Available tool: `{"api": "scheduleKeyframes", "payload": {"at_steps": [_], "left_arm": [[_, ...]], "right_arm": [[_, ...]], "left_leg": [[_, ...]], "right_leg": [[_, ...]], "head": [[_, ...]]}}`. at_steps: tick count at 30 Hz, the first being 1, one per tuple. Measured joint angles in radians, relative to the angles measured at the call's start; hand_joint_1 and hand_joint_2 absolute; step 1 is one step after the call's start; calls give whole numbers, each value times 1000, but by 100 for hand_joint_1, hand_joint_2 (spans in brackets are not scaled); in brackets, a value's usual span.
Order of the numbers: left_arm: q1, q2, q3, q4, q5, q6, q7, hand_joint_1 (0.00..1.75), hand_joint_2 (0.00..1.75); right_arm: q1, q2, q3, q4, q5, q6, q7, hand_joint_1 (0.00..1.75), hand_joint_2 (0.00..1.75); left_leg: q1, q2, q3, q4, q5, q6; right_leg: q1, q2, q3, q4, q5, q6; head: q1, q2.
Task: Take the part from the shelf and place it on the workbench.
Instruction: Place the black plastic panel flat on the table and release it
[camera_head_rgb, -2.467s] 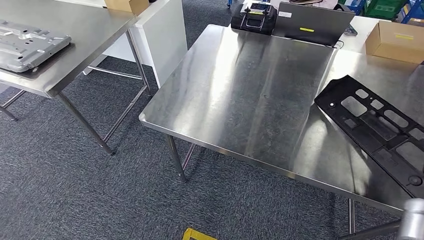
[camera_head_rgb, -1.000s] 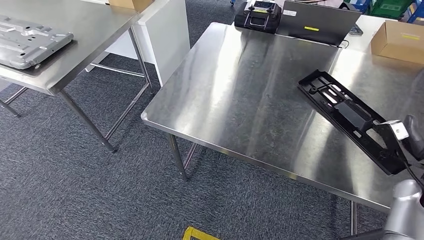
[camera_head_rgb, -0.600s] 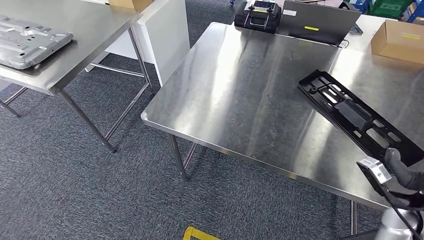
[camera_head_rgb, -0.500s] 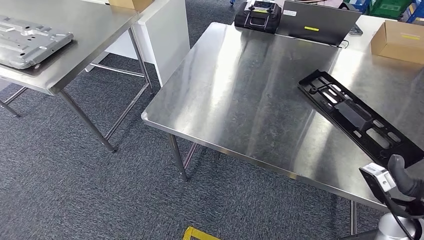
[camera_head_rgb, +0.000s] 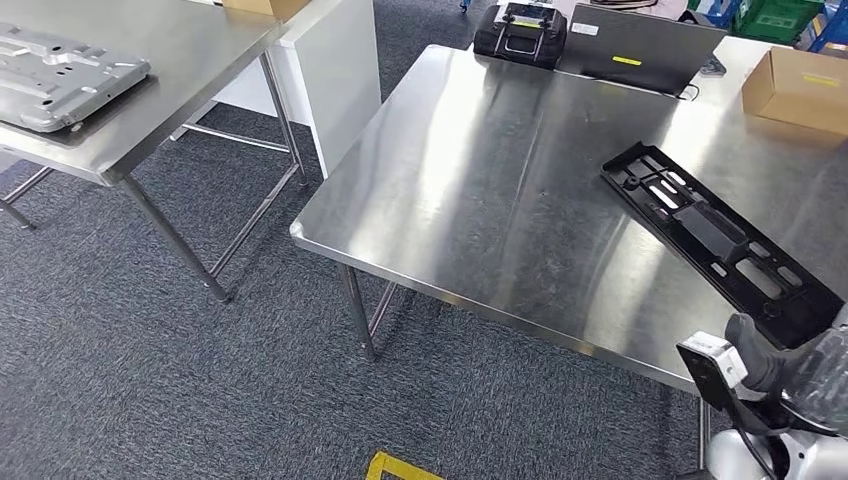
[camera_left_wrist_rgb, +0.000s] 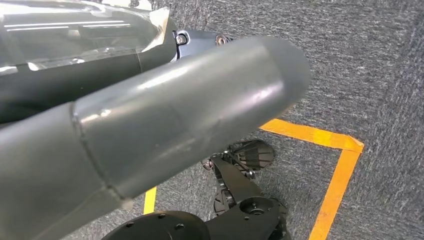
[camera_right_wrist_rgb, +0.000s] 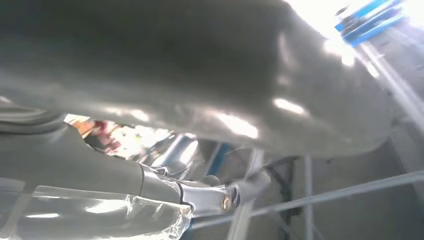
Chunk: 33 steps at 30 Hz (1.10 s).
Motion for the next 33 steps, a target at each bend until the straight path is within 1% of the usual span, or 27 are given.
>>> {"api": "scheduleKeyframes", "payload": {"at_steps": [1,3,4,5,6,7,8,9,10,11,13,15,16,18,19,20,21,22,23,24,25,26,27,29,30,31,33], "left_arm": [[-1,-2,0,0,0,0,0,0,0],[-1,-5,0,0,1,0,0,0,0],[0,-7,0,0,1,1,0,0,0],[1,-8,0,0,2,2,1,0,0],[2,-10,0,0,2,3,2,0,0],[2,-12,0,0,2,5,3,0,0],[2,-13,0,0,3,7,3,0,0],[1,-13,0,0,4,9,3,0,0],[1,-13,0,0,5,12,3,0,0],[2,-12,0,0,6,13,4,0,0],[5,-12,0,0,7,14,4,0,0],[7,-13,0,0,8,16,5,0,0],[6,-13,0,0,9,16,5,0,0],[6,-13,0,0,10,17,5,0,0],[7,-13,0,0,10,18,5,0,0],[8,-13,0,0,11,19,5,0,0],[9,-13,0,0,12,20,6,0,0],[10,-13,0,0,13,21,6,0,0],[10,-13,0,0,14,22,6,0,0],[8,-13,0,0,16,24,6,0,0],[7,-13,0,0,18,25,6,0,0],[6,-13,0,0,19,27,6,0,0],[5,-13,0,0,20,30,6,0,0],[7,-13,0,0,25,40,7,0,0],[7,-14,0,0,28,47,8,0,0],[7,-16,1,0,30,54,10,0,0],[4,-19,1,0,35,71,13,0,0]], "right_arm": [[1,-7,16,4,-3,0,3,0,0],[5,-20,43,18,-16,0,13,0,0],[7,-28,59,28,-29,0,19,0,0],[8,-35,78,40,-47,0,25,0,0],[9,-42,101,53,-64,0,29,0,0],[9,-46,126,65,-79,0,33,0,0],[8,-50,152,78,-91,0,37,0,0],[7,-52,178,92,-99,0,40,0,0],[6,-54,204,106,-106,1,44,0,0],[5,-54,230,119,-113,2,48,0,0],[4,-53,279,139,-124,2,56,0,0],[2,-51,322,153,-131,5,63,0,0],[1,-50,339,158,-132,8,66,0,0],[1,-47,372,169,-134,13,68,0,0],[1,-46,385,175,-134,16,70,0,0],[2,-45,396,180,-135,18,72,0,0],[1,-44,405,185,-136,20,74,0,0],[0,-43,413,189,-138,23,77,0,0],[-1,-42,420,192,-140,25,79,0,0],[-4,-41,427,194,-141,27,80,0,0],[-6,-40,433,196,-143,29,81,0,0],[-9,-39,438,198,-145,29,82,0,0],[-10,-38,443,199,-149,30,81,0,0],[-13,-34,452,201,-164,32,80,0,0],[-16,-33,456,202,-171,35,80,0,0],[-19,-31,460,203,-178,39,79,0,0],[-22,-30,470,207,-192,51,78,0,0]], "left_leg": [[4,-2,5,-9,7,5],[6,-12,2,-11,12,8],[6,-19,0,-11,12,7],[7,-28,-1,-11,13,5],[8,-37,-2,-9,14,2],[11,-47,-2,-7,13,-2],[14,-57,-3,-2,11,-9],[13,-66,-6,4,8,-17],[12,-74,-11,10,6,-25],[11,-81,-16,14,5,-32],[14,-91,-24,16,7,-42],[20,-88,-36,41,-10,-49],[22,-82,-55,81,-33,-51],[22,-70,-122,216,-97,-54],[22,-68,-156,280,-119,-53],[22,-67,-177,316,-123,-51],[21,-66,-179,313,-108,-46],[18,-61,-160,269,-77,-39],[14,-48,-127,200,-41,-29],[7,-26,-94,131,-14,-19],[0,-8,-69,78,4,-14],[-6,3,-58,50,10,-11],[-11,4,-58,42,8,-11],[-10,-18,-58,32,16,-9],[-8,-28,-56,26,22,-5],[-4,-38,-53,19,28,-1],[-1,-59,-53,14,34,5]], "right_leg": [[2,6,-18,39,-22,-3],[-1,19,-76,171,-80,-10],[-2,22,-100,228,-100,-9],[-5,23,-109,254,-106,-4],[-8,23,-98,238,-95,5],[-13,26,-67,181,-71,15],[-19,37,-28,106,-46,25],[-21,50,6,42,-29,30],[-21,59,28,0,-19,27],[-20,65,35,-15,-19,20],[-16,55,32,-10,-19,1],[-16,45,33,-10,-19,-15],[-14,39,34,-11,-19,-22],[-7,26,34,-11,-20,-32],[-3,18,33,-11,-21,-35],[1,11,34,-11,-22,-37],[5,3,35,-11,-23,-40],[8,-5,36,-11,-24,-42],[11,-13,38,-11,-24,-43],[15,-20,39,-11,-25,-44],[18,-27,39,-10,-26,-43],[20,-34,39,-10,-27,-41],[21,-42,38,-11,-28,-38],[21,-54,38,-11,-31,-30],[21,-45,34,0,-38,-27],[21,-29,21,30,-55,-26],[17,8,-31,145,-109,-30]], "head": [[1,0],[2,0],[2,0],[1,0],[1,0],[1,0],[2,0],[3,0],[3,0],[2,0],[0,0],[-1,0],[-1,0],[-2,0],[-2,0],[-2,0],[-2,0],[-2,0],[-2,0],[-1,0],[-1,0],[-1,0],[-1,0],[-1,0],[0,0],[1,0],[3,0]]}}
